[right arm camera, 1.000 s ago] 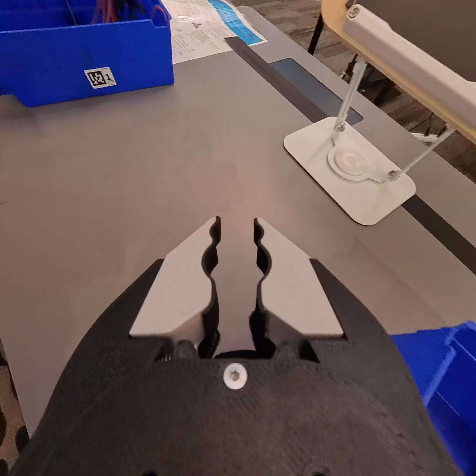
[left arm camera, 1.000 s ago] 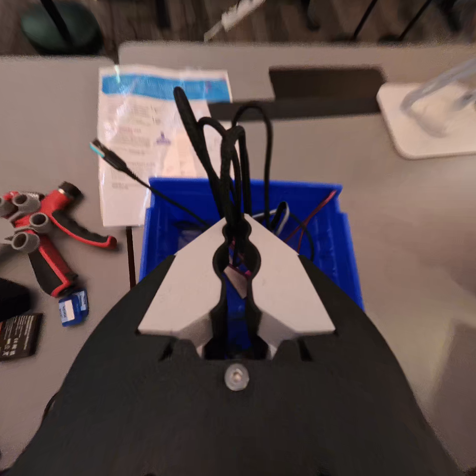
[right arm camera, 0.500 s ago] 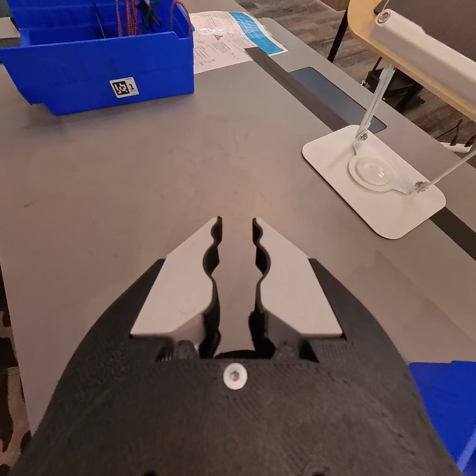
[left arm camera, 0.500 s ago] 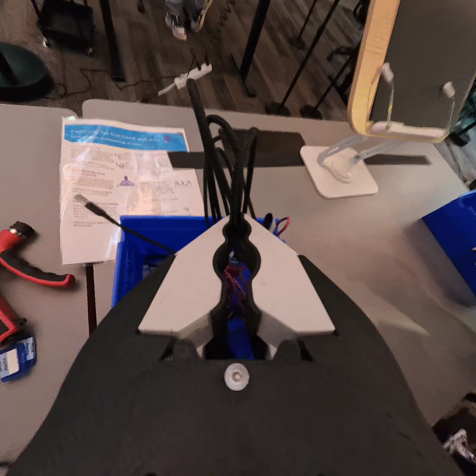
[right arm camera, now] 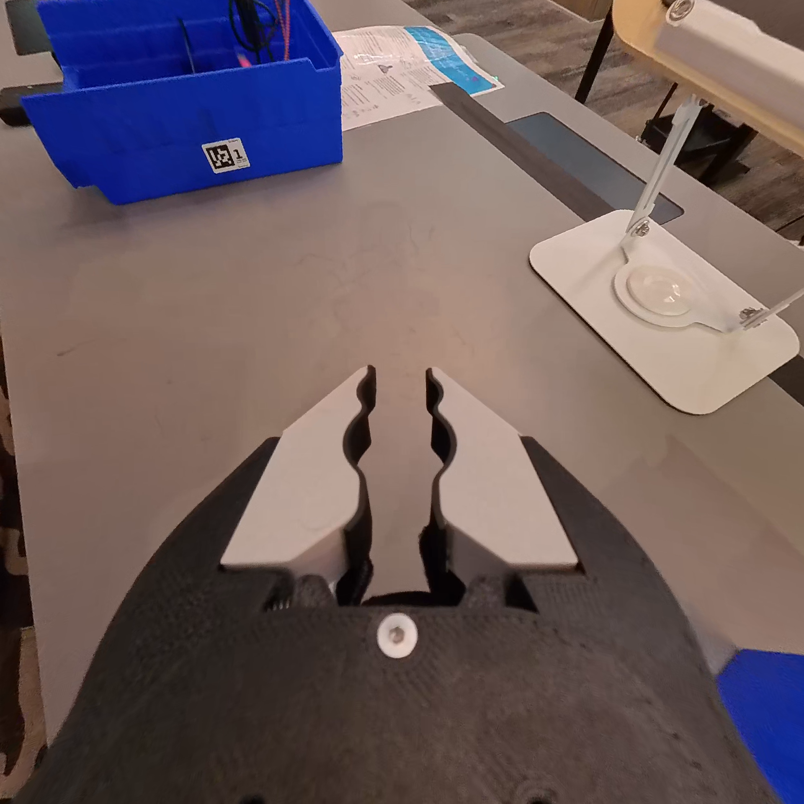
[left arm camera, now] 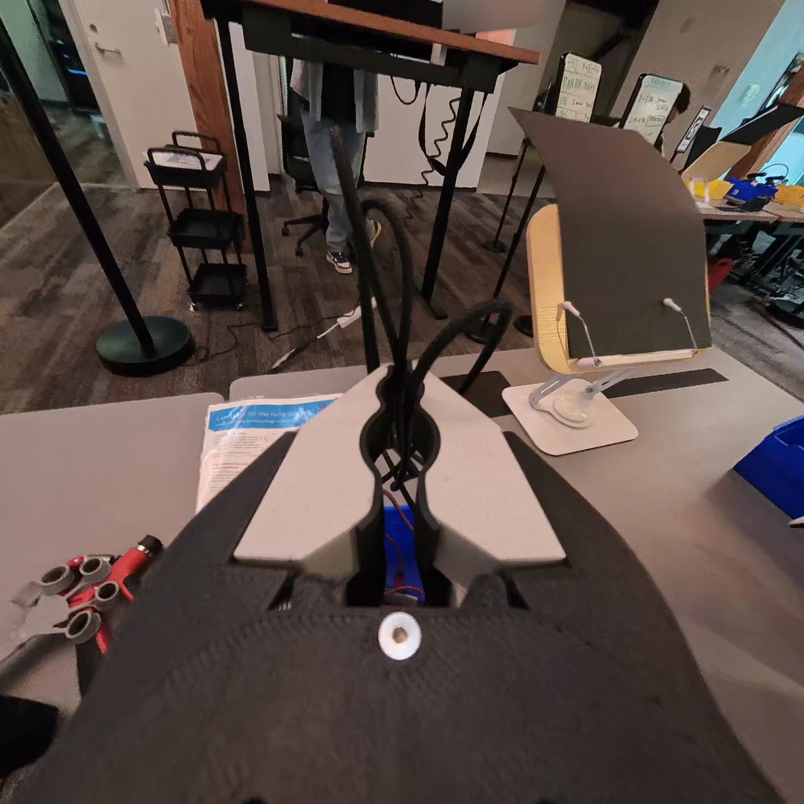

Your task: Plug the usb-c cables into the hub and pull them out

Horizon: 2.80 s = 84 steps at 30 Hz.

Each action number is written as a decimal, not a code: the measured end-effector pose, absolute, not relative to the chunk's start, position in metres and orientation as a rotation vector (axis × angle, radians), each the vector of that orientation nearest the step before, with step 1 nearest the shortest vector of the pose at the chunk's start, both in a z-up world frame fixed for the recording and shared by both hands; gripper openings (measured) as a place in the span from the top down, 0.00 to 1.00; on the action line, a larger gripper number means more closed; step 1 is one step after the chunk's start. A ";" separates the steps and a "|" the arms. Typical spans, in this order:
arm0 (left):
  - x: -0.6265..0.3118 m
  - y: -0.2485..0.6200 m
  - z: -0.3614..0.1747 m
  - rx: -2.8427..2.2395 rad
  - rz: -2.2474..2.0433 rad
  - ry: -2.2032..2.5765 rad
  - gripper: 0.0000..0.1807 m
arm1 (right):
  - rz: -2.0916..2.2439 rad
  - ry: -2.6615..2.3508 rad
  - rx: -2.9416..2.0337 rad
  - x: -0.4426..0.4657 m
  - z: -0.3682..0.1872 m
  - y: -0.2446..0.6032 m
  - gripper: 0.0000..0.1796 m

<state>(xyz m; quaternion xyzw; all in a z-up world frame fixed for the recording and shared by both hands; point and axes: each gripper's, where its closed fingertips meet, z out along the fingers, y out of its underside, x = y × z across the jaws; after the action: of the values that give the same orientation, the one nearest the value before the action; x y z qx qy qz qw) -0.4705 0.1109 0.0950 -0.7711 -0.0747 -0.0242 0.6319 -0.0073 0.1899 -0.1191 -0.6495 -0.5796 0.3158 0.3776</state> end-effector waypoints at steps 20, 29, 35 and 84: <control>-0.405 0.090 0.013 -2.240 -0.030 0.167 0.99 | 0.974 -1.478 -1.648 -0.033 -0.152 0.186 0.88; -0.424 0.074 0.063 -2.107 0.039 0.073 1.00 | 0.991 -1.475 -1.623 -0.038 -0.164 0.190 0.88; -0.433 0.076 0.107 -2.034 0.103 0.060 1.00 | 1.002 -1.460 -1.619 -0.037 -0.169 0.194 0.88; -0.476 0.074 -0.082 -2.375 -0.150 -0.275 0.63 | 0.971 -1.492 -1.688 -0.033 -0.195 0.200 0.86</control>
<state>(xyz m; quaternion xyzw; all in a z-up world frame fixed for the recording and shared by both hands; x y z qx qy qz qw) -0.4759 0.0737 -0.0823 -0.9232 -0.1068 -0.0583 0.3645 -0.0333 0.2002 -0.1951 -0.6479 -0.5724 0.3726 0.3374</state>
